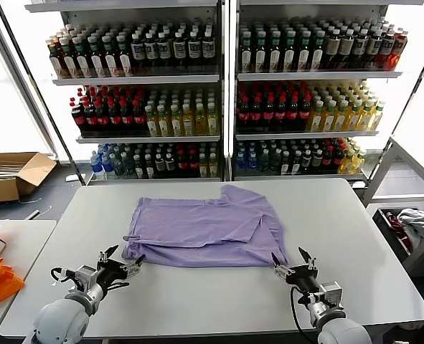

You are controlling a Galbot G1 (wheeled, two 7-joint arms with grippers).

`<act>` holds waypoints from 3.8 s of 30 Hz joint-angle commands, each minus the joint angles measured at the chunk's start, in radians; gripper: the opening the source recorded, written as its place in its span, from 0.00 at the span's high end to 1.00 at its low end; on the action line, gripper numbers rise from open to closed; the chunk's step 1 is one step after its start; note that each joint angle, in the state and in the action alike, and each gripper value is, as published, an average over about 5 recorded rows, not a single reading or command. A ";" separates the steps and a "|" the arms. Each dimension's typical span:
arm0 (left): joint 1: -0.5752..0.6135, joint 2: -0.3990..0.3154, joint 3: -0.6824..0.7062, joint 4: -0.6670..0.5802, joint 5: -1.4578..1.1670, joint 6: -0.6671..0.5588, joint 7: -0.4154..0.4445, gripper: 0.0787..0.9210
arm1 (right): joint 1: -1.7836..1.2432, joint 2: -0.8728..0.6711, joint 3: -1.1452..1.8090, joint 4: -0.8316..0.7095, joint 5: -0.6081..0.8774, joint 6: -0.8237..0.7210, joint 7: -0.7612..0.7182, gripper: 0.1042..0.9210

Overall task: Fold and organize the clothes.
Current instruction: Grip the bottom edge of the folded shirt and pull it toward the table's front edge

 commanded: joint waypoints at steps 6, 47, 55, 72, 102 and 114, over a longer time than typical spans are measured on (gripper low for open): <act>-0.042 -0.018 0.007 0.072 -0.057 0.021 -0.027 0.21 | -0.023 0.022 -0.013 0.014 0.009 -0.010 0.026 0.53; 0.072 -0.015 -0.026 -0.029 -0.031 -0.005 0.027 0.96 | -0.020 0.054 -0.056 0.010 -0.016 -0.022 0.041 0.43; 0.076 -0.015 -0.026 -0.024 -0.026 -0.006 0.033 0.96 | 0.021 0.054 -0.074 -0.017 0.002 -0.043 0.044 0.19; 0.113 -0.010 -0.044 -0.045 -0.020 -0.022 0.045 0.97 | -0.014 0.043 -0.070 0.014 0.026 -0.051 0.032 0.74; 0.481 -0.151 -0.225 -0.365 -0.011 -0.003 0.037 0.98 | -0.420 0.008 0.035 0.322 -0.103 0.016 -0.028 0.97; 0.580 -0.161 -0.275 -0.402 -0.024 0.018 0.036 0.98 | -0.497 -0.018 0.077 0.343 -0.142 0.039 -0.071 0.97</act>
